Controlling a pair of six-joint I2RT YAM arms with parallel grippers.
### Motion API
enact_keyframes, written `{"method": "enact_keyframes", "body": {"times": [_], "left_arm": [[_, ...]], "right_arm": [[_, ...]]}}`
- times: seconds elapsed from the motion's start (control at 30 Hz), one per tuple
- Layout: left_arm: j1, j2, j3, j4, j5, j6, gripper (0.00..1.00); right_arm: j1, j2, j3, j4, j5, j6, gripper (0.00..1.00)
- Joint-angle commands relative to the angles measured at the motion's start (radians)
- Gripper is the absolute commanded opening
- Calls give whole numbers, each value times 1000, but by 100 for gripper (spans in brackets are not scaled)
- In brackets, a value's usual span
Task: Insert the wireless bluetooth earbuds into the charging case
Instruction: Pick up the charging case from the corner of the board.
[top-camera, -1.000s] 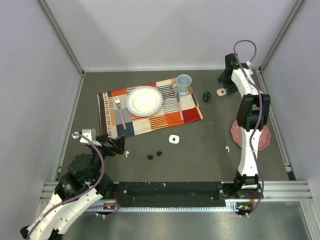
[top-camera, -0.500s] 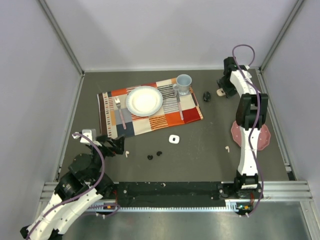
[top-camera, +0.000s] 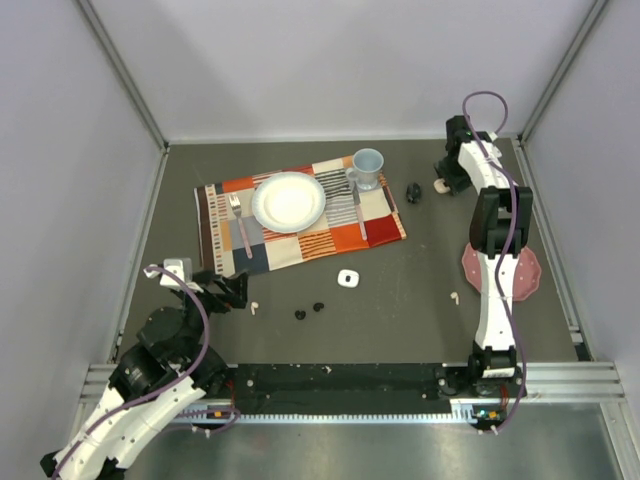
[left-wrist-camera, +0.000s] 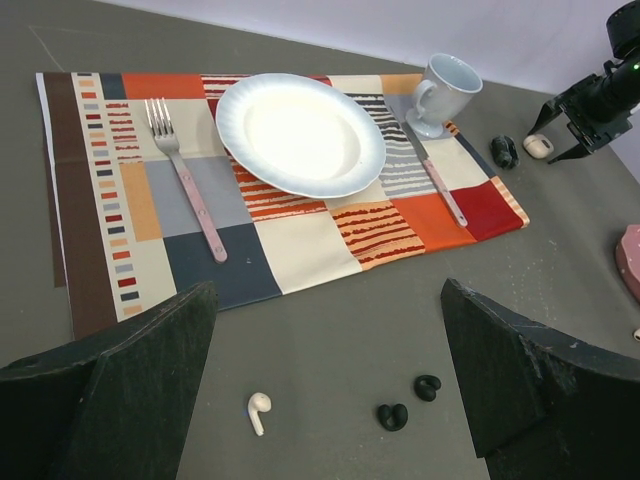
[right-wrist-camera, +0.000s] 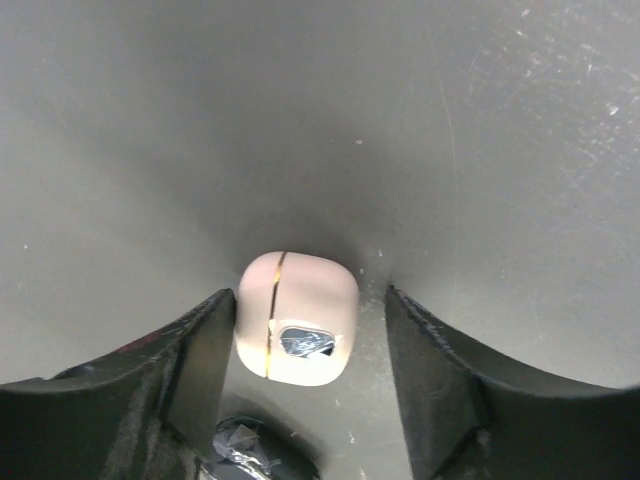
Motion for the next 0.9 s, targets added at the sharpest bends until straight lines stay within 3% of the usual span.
{"method": "enact_keyframes", "body": {"times": [0.0,0.17,0.4,0.47,0.6,0.67,0.7,0.87], "left_arm": [[-3,3,25,4,-24,0,99],[-3,9,42,-7,-31,-19,99],[-3,-11,45,65,57,15,99],[-2,-22,35,103,97,50,99],[-2,-74,-5,195,122,63,99],[-2,-89,-8,200,95,18,99],[-3,-97,-8,200,85,-37,99],[-3,-158,-86,335,173,10,99]], "right_arm": [[-10,20,23,-3,4,9,58],[-13,13,8,0,-4,5,53],[-14,-58,-54,15,-30,-41,31],[-16,-117,-83,67,-74,-72,31],[-14,-318,-349,305,-156,-113,31],[-14,-406,-454,398,-188,-113,22],[-14,-467,-519,443,-193,-109,0],[-16,-590,-630,472,-269,-121,0]]}}
